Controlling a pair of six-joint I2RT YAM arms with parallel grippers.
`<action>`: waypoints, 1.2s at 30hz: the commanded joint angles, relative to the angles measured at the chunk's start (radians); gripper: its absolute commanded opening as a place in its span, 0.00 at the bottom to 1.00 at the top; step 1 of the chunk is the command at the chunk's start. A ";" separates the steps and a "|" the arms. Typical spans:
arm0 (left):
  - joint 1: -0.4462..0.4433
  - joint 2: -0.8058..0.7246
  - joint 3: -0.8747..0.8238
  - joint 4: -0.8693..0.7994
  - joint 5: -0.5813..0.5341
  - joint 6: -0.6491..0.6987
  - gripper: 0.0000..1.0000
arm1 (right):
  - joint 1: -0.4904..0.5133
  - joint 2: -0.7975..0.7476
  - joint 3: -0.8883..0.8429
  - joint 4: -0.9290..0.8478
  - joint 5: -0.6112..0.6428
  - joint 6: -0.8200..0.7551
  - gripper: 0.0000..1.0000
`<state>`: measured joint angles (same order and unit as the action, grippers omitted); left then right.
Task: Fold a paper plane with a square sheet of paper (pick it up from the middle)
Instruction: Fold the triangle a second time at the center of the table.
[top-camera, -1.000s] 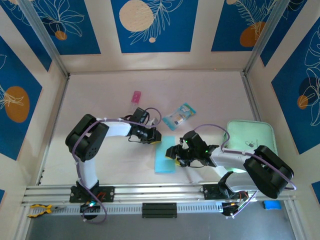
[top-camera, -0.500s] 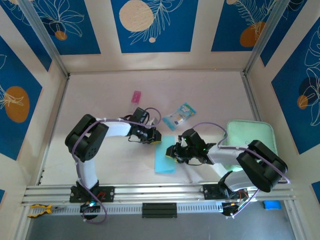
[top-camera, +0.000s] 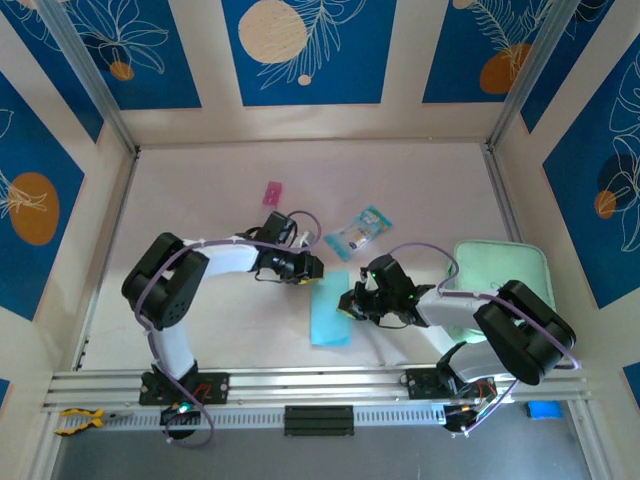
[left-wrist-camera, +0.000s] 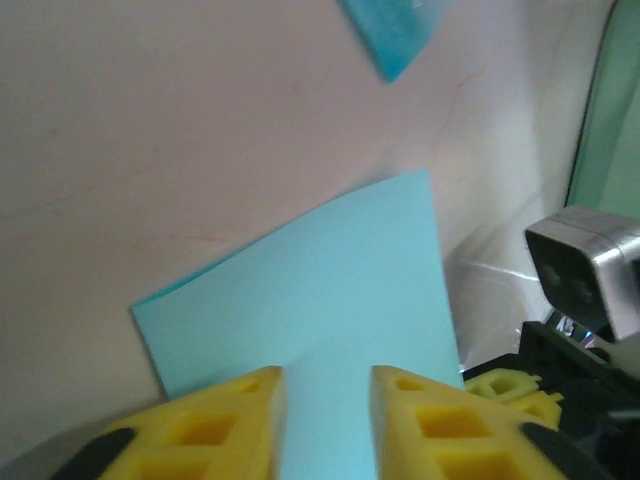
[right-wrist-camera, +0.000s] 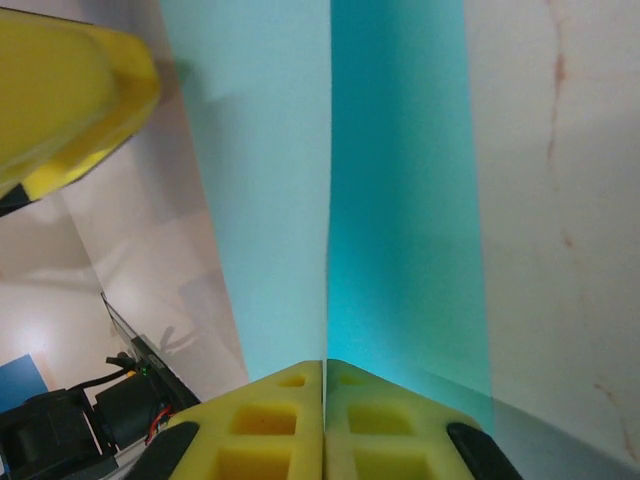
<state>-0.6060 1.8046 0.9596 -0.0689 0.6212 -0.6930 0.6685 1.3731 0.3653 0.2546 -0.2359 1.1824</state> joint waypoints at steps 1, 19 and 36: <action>0.006 -0.086 -0.018 -0.034 -0.049 0.027 0.40 | -0.007 0.029 0.012 0.015 -0.013 -0.019 0.06; 0.040 -0.336 -0.124 -0.170 -0.292 0.067 0.60 | 0.009 0.245 0.200 0.046 -0.063 -0.044 0.09; -0.179 -0.487 -0.258 -0.073 -0.351 0.189 0.54 | -0.056 0.218 0.223 -0.064 -0.140 -0.119 0.18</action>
<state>-0.7261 1.3609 0.7319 -0.1669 0.3470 -0.5842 0.6239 1.6054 0.5659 0.2237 -0.3298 1.0973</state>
